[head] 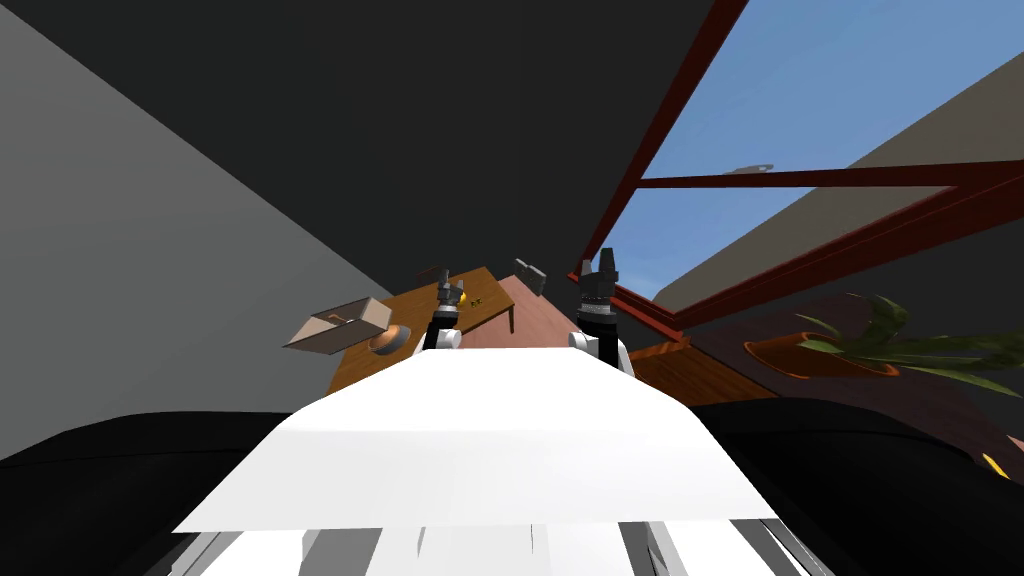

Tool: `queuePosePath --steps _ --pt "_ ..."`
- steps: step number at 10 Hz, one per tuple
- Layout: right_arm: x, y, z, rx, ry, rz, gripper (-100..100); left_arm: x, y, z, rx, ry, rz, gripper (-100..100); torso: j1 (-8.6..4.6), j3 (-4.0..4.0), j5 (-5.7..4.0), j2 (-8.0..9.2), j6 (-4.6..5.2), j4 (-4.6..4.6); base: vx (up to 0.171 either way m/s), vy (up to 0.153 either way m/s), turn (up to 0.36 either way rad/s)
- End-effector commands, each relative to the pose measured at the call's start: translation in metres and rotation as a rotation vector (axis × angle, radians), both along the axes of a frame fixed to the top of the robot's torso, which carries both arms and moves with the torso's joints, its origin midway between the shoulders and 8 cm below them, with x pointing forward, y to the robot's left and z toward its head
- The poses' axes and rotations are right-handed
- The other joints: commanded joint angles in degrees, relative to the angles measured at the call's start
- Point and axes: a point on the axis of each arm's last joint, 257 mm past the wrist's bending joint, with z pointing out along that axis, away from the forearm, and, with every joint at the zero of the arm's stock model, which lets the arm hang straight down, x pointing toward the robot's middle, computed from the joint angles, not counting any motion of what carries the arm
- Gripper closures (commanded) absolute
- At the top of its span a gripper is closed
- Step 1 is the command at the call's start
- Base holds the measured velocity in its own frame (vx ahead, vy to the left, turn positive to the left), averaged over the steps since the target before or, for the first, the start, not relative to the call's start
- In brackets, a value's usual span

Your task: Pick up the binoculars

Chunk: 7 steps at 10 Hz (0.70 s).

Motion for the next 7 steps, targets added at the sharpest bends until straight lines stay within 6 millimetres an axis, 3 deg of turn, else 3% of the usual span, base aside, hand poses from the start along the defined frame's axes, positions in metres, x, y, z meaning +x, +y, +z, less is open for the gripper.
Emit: queuePosePath --steps 1,7 --pt "0.000 0.000 0.000 0.000 0.000 0.000 0 0.007 0.002 -0.012 -0.021 0.032 -0.007 -100 0.00 0.00 0.00 0.00 0.00 0.00 -0.037 0.050 -0.046" --pt "0.000 0.000 0.000 0.000 0.000 0.000 0 0.046 0.013 -0.070 -0.140 0.189 -0.036 -100 -0.12 -0.09 -0.02 -0.15 -0.02 -0.03 -0.018 0.030 -0.081"
